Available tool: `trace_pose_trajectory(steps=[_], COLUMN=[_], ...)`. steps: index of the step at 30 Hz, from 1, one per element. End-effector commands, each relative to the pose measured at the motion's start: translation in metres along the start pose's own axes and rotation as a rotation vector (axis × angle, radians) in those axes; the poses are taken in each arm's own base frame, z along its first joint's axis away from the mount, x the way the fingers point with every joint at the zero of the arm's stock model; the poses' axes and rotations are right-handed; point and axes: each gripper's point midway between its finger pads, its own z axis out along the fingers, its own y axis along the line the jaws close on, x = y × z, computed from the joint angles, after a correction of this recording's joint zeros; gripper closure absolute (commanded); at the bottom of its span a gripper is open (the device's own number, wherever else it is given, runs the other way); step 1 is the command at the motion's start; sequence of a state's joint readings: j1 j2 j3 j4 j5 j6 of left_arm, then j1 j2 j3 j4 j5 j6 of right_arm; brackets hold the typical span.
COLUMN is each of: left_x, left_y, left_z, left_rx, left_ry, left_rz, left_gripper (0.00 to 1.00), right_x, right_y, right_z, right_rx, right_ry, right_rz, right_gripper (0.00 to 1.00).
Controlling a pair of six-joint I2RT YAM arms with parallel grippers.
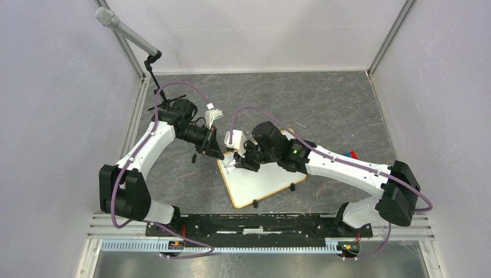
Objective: Write a sentence on the whiteboard
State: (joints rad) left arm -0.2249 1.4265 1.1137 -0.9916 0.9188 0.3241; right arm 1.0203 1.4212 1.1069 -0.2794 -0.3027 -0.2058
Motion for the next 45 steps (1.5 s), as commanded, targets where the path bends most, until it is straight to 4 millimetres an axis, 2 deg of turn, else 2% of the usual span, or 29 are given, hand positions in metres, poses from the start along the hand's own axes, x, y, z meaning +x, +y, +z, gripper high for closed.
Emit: trace_pose_trajectory(steps=[1, 10, 15, 18, 23, 29, 38, 45], left_x=[-0.002, -0.003, -0.003, -0.003, -0.002, -0.002, -0.002, -0.001], left_y=[-0.004, -0.004, -0.003, -0.003, -0.005, -0.005, -0.005, -0.006], left_z=[-0.005, -0.005, -0.004, -0.004, -0.004, -0.003, -0.003, -0.003], left_rx=[-0.014, -0.016, -0.017, -0.015, -0.014, -0.009, -0.008, -0.008], left_ry=[-0.012, -0.013, -0.011, -0.01, -0.01, -0.008, -0.008, -0.008], left_rz=[0.049, 0.05, 0.048, 0.046, 0.05, 0.049, 0.053, 0.053], left_gripper=[0.98, 0.98, 0.98, 0.97, 0.98, 0.98, 0.98, 0.98], right_x=[-0.014, 0.003, 0.004, -0.002, -0.024, -0.035, -0.039, -0.025], right_y=[-0.012, -0.024, -0.023, -0.022, -0.019, -0.021, -0.033, -0.036], right_z=[-0.006, -0.019, -0.02, -0.022, -0.03, -0.032, -0.024, -0.018], right_rx=[0.051, 0.085, 0.08, 0.068, 0.052, 0.055, 0.095, 0.108], right_ry=[-0.024, -0.002, -0.003, -0.015, -0.074, -0.097, -0.1, -0.069], right_rz=[-0.016, 0.002, 0.004, 0.002, -0.022, -0.027, -0.03, -0.022], right_gripper=[1.0, 1.0, 1.0, 1.0, 1.0, 1.0, 1.0, 1.0])
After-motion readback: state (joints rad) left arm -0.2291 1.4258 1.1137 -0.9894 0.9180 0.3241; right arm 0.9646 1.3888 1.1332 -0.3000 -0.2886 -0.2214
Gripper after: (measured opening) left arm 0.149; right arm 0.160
